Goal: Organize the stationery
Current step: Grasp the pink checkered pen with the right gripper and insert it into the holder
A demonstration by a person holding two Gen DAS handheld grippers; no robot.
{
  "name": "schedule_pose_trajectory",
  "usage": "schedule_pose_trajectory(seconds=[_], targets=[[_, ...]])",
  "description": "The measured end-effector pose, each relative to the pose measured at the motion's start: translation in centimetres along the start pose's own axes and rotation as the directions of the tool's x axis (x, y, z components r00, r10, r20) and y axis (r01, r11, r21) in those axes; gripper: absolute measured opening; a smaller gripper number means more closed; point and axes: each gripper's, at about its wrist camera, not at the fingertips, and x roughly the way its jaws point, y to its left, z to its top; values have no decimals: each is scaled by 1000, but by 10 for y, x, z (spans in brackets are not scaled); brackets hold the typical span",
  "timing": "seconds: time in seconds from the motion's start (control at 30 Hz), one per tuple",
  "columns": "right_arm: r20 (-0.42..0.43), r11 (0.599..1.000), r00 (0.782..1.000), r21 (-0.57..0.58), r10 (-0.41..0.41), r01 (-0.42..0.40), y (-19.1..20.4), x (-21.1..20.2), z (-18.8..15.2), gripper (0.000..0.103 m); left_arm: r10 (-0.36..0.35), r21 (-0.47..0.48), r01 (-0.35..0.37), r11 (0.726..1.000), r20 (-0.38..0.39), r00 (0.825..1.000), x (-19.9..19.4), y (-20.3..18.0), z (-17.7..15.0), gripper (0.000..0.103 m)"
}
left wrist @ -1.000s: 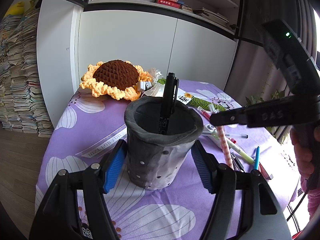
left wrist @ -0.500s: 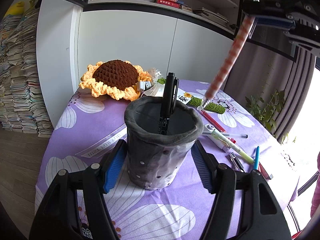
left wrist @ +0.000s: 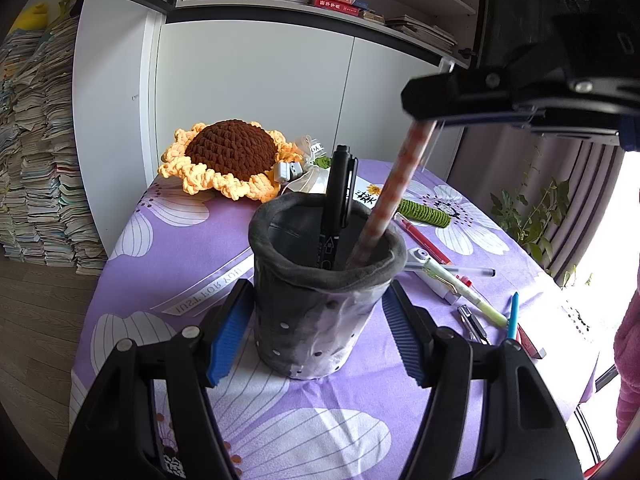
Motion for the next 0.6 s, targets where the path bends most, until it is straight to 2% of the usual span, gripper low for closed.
schedule_pose_trajectory(seconds=[0.27,0.6], targets=[[-116,999,993,22,26,-24,-4,32,-17,11,0,0,0,1000,0,1000,0,0,0,66],[-94,1000,995,20,15,-13,-11,16,-24,11,0,-1,0,1000,-2,1000,0,-1,0,66]])
